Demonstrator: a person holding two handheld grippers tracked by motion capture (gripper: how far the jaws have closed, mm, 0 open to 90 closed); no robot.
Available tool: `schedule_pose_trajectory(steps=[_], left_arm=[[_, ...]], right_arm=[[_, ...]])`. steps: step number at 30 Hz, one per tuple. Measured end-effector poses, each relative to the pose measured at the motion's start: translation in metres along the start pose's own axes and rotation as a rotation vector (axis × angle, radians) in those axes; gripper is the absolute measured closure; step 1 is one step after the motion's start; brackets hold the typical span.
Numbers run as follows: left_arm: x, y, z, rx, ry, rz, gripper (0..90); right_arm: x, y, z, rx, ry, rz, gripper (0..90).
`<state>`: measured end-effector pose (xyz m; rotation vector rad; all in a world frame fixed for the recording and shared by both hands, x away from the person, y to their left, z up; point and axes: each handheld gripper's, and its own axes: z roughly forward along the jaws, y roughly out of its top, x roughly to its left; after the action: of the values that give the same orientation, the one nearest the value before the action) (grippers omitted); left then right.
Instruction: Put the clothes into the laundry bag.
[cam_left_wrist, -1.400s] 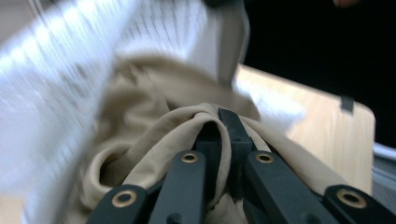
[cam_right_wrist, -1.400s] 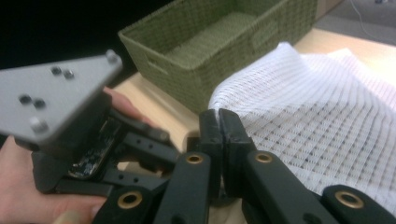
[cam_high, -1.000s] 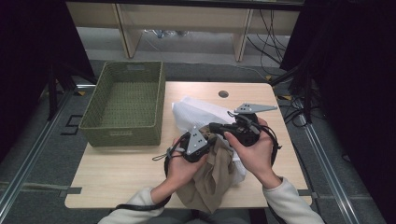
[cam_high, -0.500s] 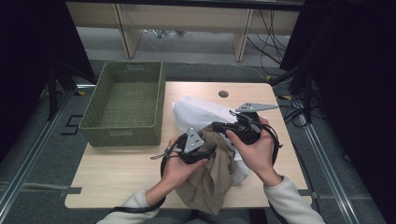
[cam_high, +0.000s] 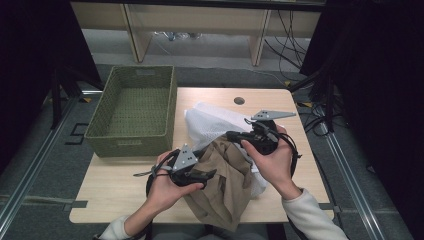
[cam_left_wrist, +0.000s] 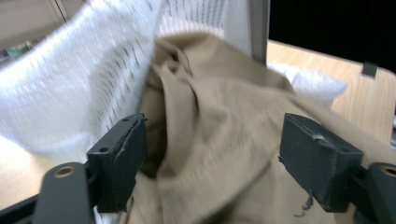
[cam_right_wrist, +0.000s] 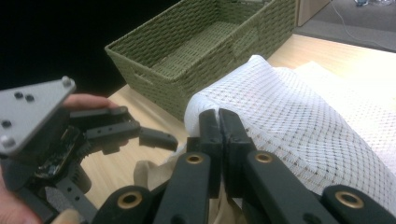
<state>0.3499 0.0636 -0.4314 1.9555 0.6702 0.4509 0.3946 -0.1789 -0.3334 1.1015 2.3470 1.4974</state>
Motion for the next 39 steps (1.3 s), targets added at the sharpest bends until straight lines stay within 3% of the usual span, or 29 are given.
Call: schedule_pose_trajectory(steps=[5,6,11,13,18,21,23,26,28,29,30,31,32,35,36,39], left_arm=[[-0.005,-0.011,0.004,0.063,0.001,0.017,18.4],[-0.007,-0.018,0.009,0.134,0.005,0.045,17.3],[-0.014,-0.037,0.027,0.245,0.008,0.082,17.2],[-0.016,-0.041,0.033,0.266,0.004,0.090,24.4],[-0.019,-0.043,0.043,0.291,-0.012,0.086,55.4],[-0.020,-0.040,0.045,0.262,-0.039,0.050,77.1],[-0.021,-0.035,0.047,0.211,-0.097,-0.014,84.4],[-0.025,-0.025,0.046,0.128,-0.130,-0.065,87.0],[-0.026,-0.017,0.044,0.076,-0.150,-0.093,87.3],[-0.026,-0.017,0.044,0.076,-0.150,-0.093,87.4],[-0.023,-0.006,0.044,0.031,-0.144,-0.113,87.5],[-0.023,-0.006,0.044,0.031,-0.144,-0.113,87.5],[-0.019,0.004,0.044,-0.015,-0.132,-0.131,87.6],[-0.013,0.016,0.043,-0.044,-0.110,-0.105,87.7],[-0.008,0.027,0.043,-0.072,-0.085,-0.115,87.7],[0.001,0.041,0.043,-0.113,-0.033,-0.108,87.7]], right_arm=[[-0.001,0.000,-0.001,0.000,-0.015,-0.009,90.0],[-0.001,0.000,0.000,0.002,-0.008,-0.005,90.0],[0.000,0.000,0.000,0.017,0.000,-0.002,90.0],[0.000,0.000,0.000,0.019,-0.016,-0.017,90.0],[0.001,-0.001,0.004,0.027,-0.001,-0.010,90.0],[0.002,-0.001,0.003,0.035,-0.011,-0.011,90.0],[0.003,-0.002,0.005,0.039,0.010,-0.003,90.0],[0.004,-0.002,0.004,0.036,-0.007,-0.020,90.0],[0.007,-0.002,0.006,0.035,0.021,-0.002,90.0],[0.010,-0.002,0.005,0.042,0.019,0.002,90.0],[0.009,-0.001,0.007,0.024,0.030,-0.034,90.0],[0.009,-0.001,0.007,0.024,0.030,-0.034,90.0],[0.014,-0.001,0.005,0.035,0.033,-0.016,90.0],[0.018,0.000,0.003,0.031,0.037,-0.016,90.0],[0.020,0.001,0.002,0.008,0.062,-0.030,90.0],[0.022,0.003,-0.003,-0.024,0.044,-0.047,90.0]])
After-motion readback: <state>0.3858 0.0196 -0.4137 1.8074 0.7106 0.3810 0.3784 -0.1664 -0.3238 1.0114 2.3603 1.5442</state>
